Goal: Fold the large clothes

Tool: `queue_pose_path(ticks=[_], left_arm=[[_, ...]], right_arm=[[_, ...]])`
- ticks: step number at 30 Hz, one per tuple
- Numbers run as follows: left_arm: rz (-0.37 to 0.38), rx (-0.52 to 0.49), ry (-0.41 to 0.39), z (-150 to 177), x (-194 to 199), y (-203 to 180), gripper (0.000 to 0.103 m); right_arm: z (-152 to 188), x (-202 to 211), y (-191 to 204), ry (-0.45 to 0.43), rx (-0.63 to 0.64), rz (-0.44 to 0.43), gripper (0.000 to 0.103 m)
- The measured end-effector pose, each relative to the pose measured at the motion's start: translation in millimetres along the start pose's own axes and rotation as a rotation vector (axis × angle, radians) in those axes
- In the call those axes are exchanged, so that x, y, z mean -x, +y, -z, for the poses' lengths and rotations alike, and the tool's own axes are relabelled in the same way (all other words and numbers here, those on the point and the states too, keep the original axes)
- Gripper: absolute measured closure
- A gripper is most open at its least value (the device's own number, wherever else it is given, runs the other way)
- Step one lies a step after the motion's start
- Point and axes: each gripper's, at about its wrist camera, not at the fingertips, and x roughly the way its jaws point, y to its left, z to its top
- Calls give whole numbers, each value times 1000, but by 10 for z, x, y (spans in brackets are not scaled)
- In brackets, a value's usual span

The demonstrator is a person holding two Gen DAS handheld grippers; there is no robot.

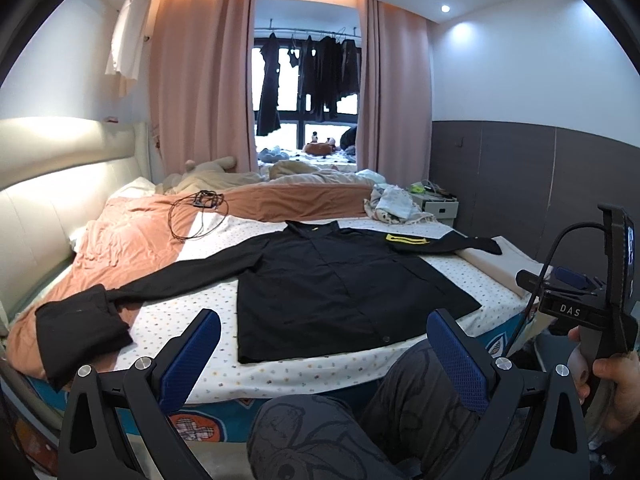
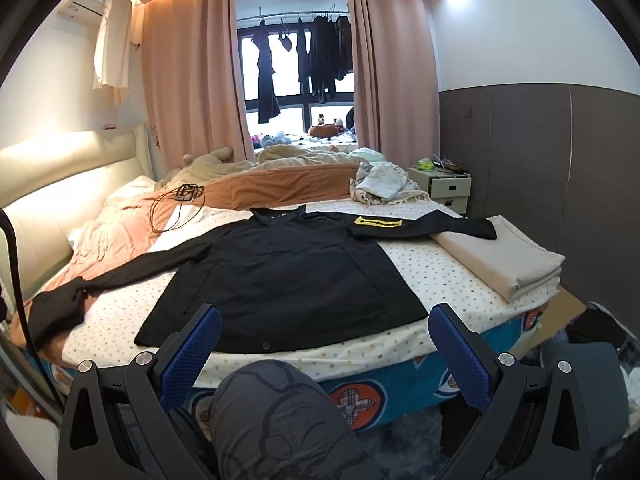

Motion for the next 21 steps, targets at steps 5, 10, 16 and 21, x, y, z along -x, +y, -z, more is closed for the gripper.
queue_pose_path(ticks=[5, 10, 16, 21], left_arm=[[-37, -5, 20, -8, -76, 62, 0], [-42, 17, 35, -51, -254, 190, 0], [-81, -14, 59, -152, -595, 344, 0], [-97, 25, 77, -254, -996, 541, 0]], right_arm=[[-37, -134, 90, 16, -2, -25, 0], [-74, -280, 192, 19, 22, -32, 0], [-188, -553, 298, 18, 37, -50, 0], [-310, -960, 486, 22, 91, -70, 0]])
